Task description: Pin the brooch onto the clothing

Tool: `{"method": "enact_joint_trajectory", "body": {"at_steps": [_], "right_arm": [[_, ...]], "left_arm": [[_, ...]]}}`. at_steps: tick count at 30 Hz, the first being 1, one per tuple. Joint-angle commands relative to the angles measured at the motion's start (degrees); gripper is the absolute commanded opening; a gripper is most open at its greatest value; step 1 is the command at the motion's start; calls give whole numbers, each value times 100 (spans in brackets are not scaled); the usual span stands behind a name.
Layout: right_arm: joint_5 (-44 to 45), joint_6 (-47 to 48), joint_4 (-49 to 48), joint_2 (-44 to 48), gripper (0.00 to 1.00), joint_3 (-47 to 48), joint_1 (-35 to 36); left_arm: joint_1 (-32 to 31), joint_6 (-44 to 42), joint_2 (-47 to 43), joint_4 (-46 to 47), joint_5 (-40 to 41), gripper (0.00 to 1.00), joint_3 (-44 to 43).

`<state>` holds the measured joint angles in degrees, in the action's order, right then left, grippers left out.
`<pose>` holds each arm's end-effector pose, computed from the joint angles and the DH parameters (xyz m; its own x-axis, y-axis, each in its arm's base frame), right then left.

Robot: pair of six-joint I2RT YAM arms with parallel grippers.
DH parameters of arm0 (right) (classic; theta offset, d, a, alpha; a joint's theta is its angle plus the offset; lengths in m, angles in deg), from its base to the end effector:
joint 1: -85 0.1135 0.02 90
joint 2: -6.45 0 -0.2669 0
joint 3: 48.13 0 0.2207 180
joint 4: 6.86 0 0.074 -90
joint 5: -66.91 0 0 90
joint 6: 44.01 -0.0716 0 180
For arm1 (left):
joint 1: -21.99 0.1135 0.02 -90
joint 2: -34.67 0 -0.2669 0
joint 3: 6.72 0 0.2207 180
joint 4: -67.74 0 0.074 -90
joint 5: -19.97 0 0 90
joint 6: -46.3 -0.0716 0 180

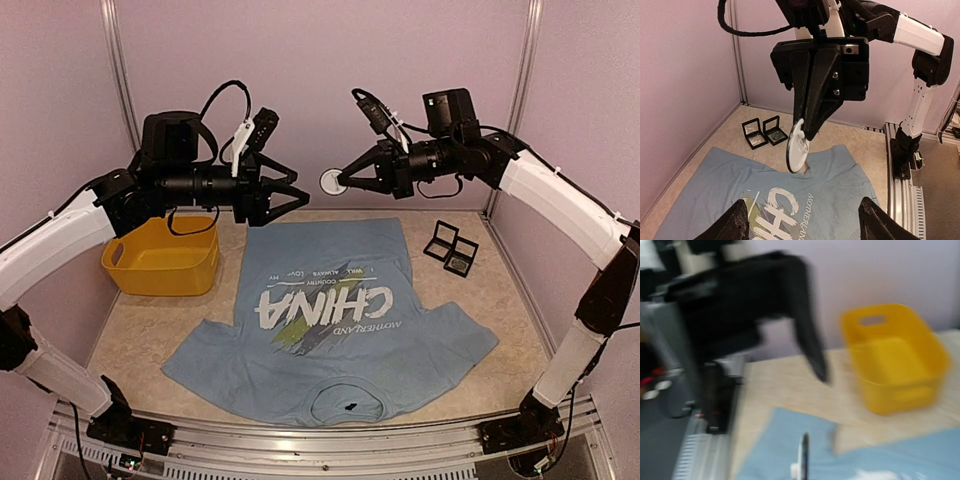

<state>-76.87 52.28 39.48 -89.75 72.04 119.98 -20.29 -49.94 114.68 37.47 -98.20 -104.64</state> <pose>0.2603 0.2526 0.4242 -0.2059 -0.2231 -0.9528 -0.9785 0.0322 0.2039 0.2123 -0.2387 0.4149 -0.0559 0.1803 -0.9820 0.9459 0.3243 0.0057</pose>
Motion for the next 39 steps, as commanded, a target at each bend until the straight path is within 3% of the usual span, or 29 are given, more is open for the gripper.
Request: {"method": "enact_joint_trajectory", "body": {"at_steps": [1,5,9,14,21,23,26,33,36,37,39], "right_arm": [[-757,12,17,112,0,3,266],[-864,-222,-375,219,0,-223,369],[-742,-180,-384,245,0,-216,455],[-693,-156,-411,259,0,-211,483],[-621,-129,-460,268,0,-210,487],[-645,-121,-467,268,0,-209,489],[-666,-119,-486,276,0,-218,494],[-575,-123,-510,282,0,-273,484],[-473,-156,-640,327,36,-378,488],[-463,-180,-701,336,43,-415,485],[-418,-254,-801,324,48,-461,492]], "left_arm": [[-234,-73,85,-477,-495,68,-410],[-405,-88,114,-336,-168,52,-364],[-412,108,86,-31,76,26,-295],[-421,162,102,97,70,19,-265],[-421,138,216,128,25,27,-233],[-418,148,234,160,32,21,-190],[-412,158,243,216,101,2,-147],[-421,164,157,518,-40,0,24],[-421,113,50,633,-53,0,170],[-421,100,37,653,-77,0,197],[-421,45,0,647,-151,0,208]]}}
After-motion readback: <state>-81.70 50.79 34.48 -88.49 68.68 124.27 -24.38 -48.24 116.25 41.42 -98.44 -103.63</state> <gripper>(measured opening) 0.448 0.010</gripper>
